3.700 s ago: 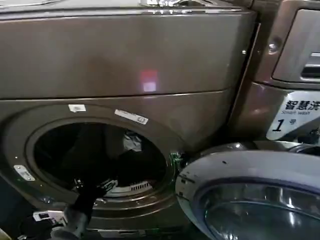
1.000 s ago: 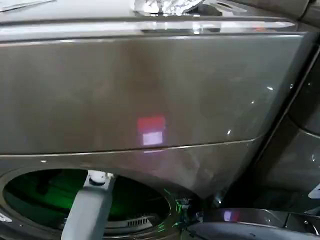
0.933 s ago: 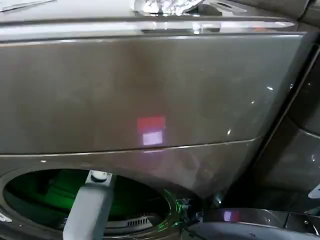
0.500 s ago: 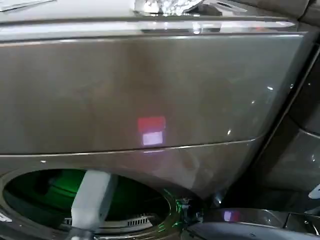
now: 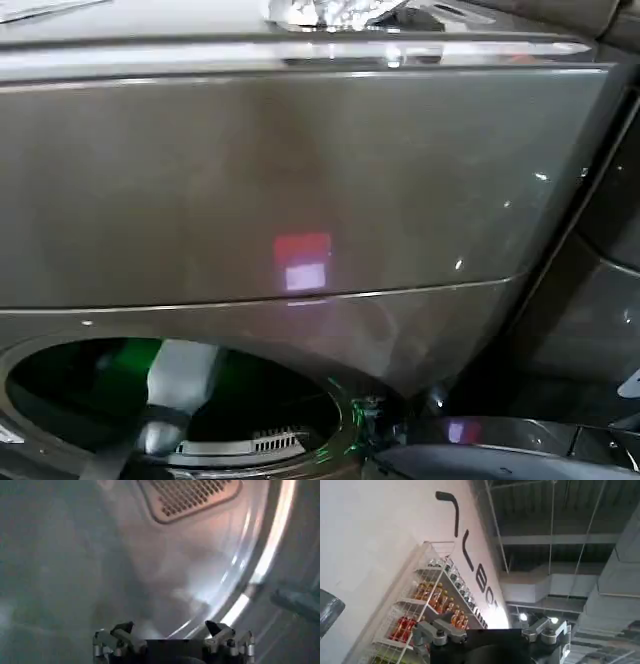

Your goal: Grasp the clothes from the dryer.

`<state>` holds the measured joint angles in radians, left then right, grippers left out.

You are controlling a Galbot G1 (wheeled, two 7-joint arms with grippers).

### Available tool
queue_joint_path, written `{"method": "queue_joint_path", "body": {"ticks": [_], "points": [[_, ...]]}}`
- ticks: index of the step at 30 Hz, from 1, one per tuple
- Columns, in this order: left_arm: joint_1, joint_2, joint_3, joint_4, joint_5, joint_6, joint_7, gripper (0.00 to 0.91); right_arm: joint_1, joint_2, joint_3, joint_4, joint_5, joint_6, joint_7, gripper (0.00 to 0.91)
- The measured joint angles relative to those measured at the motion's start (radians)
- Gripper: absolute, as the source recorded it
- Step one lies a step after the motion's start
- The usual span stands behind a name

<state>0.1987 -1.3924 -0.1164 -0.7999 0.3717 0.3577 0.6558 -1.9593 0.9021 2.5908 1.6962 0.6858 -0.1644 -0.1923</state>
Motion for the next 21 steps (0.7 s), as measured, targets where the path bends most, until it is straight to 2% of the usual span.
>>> {"method": "queue_joint_path", "body": {"ticks": [11,21], "points": [[-0.085,0.002,0.088,0.163,0.239,-0.153,0.196,0.907,0.006,0.002,-0.011,0.010,-0.002,0.000,0.000,0.907],[-0.156,0.012,0.190,0.268,0.395,-0.253,0.302,0.907,0.012,0.004,-0.018,0.013,-0.003,0.000,0.000,0.907]]}}
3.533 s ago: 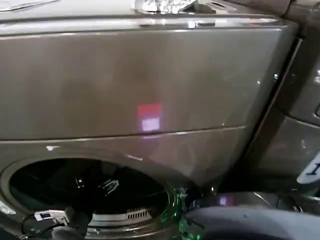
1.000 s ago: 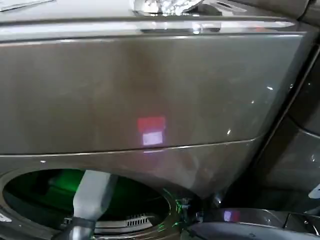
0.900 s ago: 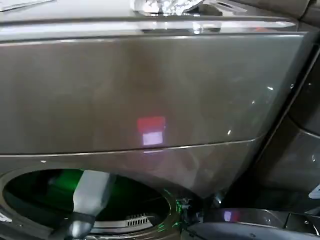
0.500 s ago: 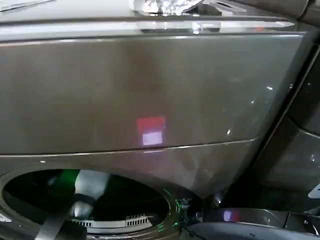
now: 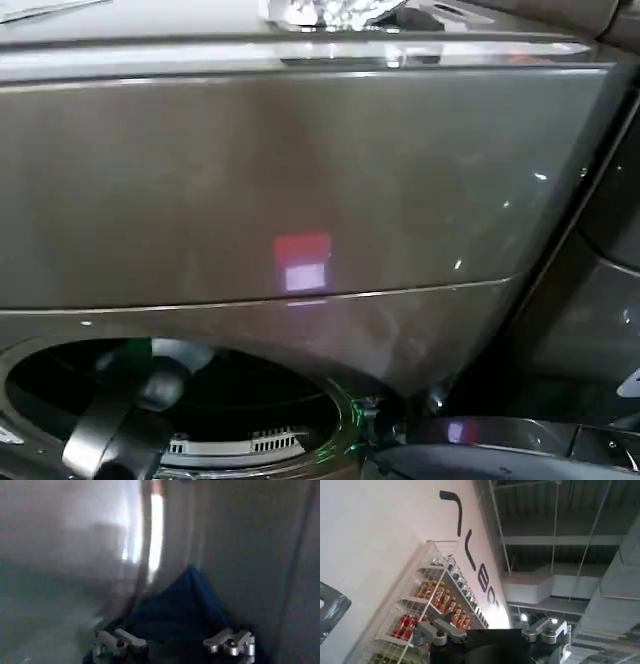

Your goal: Grasp the clothes from the dryer.

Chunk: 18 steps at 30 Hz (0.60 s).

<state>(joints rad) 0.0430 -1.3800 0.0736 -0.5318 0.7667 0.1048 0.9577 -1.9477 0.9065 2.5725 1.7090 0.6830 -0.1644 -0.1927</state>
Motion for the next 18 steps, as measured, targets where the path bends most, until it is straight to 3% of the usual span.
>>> {"method": "queue_joint_path", "body": {"ticks": [18], "points": [[-0.043,0.031,0.175,0.050,0.099,-0.077,0.083,0.907,0.009,0.001,-0.013,0.007,-0.002,-0.005,0.000,0.907]]}}
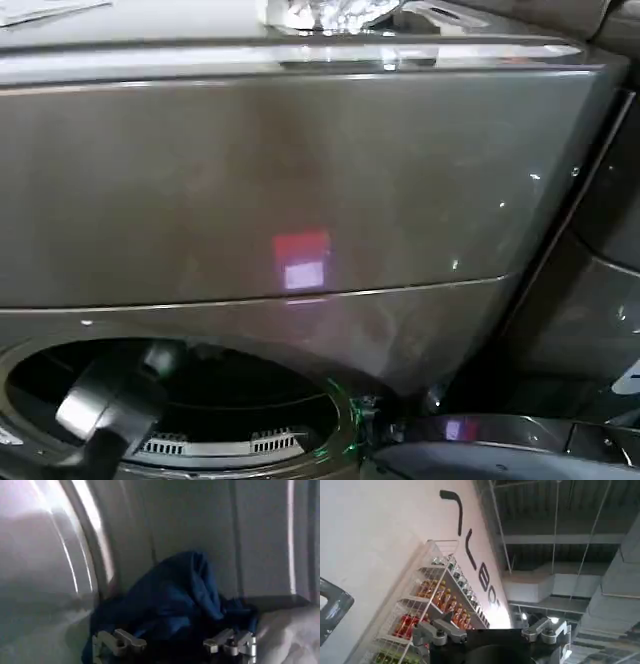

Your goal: Grasp the clothes from the dryer.

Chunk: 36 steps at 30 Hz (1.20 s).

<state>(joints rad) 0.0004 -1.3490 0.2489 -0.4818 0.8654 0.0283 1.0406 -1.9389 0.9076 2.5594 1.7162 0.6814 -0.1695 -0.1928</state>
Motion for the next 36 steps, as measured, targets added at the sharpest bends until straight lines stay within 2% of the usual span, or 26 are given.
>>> {"method": "queue_joint_path", "body": {"ticks": [5,6,8,11,12,13,14,16,36], "points": [[-0.004,0.000,0.029,0.004,0.006,-0.003,0.018,0.907,-0.002,0.001,0.002,0.002,0.000,-0.001,0.000,0.907],[-0.006,0.000,0.032,0.004,0.006,-0.003,0.022,0.796,-0.003,0.002,0.004,0.001,0.000,-0.001,0.000,0.907],[-0.010,-0.002,0.041,0.005,0.006,-0.002,0.030,0.648,-0.005,0.003,0.007,0.000,0.000,-0.001,-0.001,0.907],[-0.012,-0.004,0.055,0.007,0.003,-0.001,0.044,0.546,-0.007,0.003,0.011,-0.002,0.000,-0.001,-0.001,0.907],[-0.012,-0.004,0.060,0.007,0.001,0.000,0.047,0.410,-0.008,0.004,0.011,-0.003,0.000,-0.001,-0.001,0.907],[-0.013,-0.004,0.062,0.008,0.000,0.001,0.051,0.205,-0.009,0.004,0.012,-0.002,0.000,-0.001,-0.001,0.907],[-0.013,-0.004,0.065,0.008,-0.002,0.002,0.054,0.171,-0.009,0.004,0.012,-0.002,0.000,-0.001,-0.001,0.907],[-0.012,-0.004,0.067,0.008,-0.008,0.004,0.057,0.000,-0.009,0.004,0.013,-0.003,0.000,-0.001,-0.001,0.907],[-0.041,-0.017,0.076,0.007,-0.102,0.020,0.036,0.000,-0.012,0.000,0.019,-0.006,0.000,-0.001,-0.001,0.907]]}}
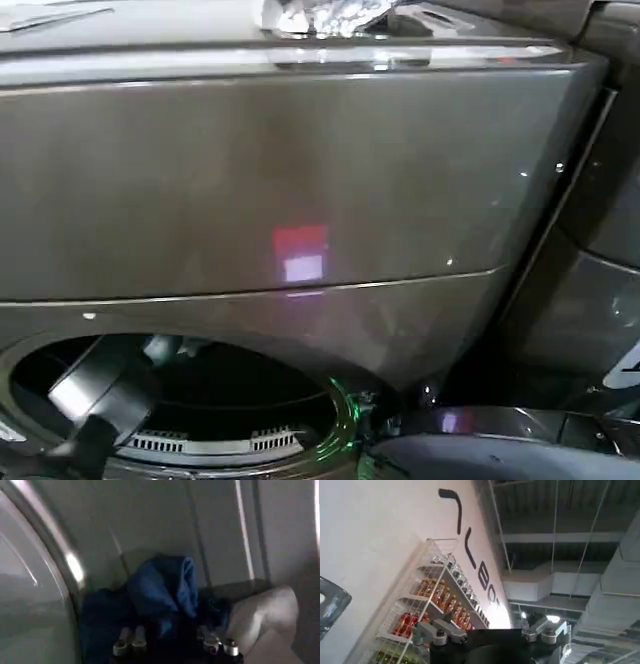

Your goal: Grasp the clothes from the dryer.

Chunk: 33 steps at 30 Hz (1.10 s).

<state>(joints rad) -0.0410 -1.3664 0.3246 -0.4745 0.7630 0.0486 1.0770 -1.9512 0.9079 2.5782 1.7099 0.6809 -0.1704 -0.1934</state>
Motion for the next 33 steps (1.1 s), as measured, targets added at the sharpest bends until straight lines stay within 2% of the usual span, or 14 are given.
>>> {"method": "queue_joint_path", "body": {"ticks": [12,24,33], "points": [[0.040,0.009,-0.088,-0.059,-0.100,0.051,-0.055,0.000,0.012,0.003,-0.014,0.006,0.000,0.000,0.002,0.907],[0.164,0.030,-0.306,-0.241,-0.238,0.135,-0.199,0.000,0.018,0.002,-0.019,0.009,0.000,0.000,0.004,0.907],[0.313,0.024,-0.461,-0.410,-0.370,0.168,-0.385,0.000,0.021,-0.002,-0.022,0.007,0.000,0.002,0.004,0.907]]}}
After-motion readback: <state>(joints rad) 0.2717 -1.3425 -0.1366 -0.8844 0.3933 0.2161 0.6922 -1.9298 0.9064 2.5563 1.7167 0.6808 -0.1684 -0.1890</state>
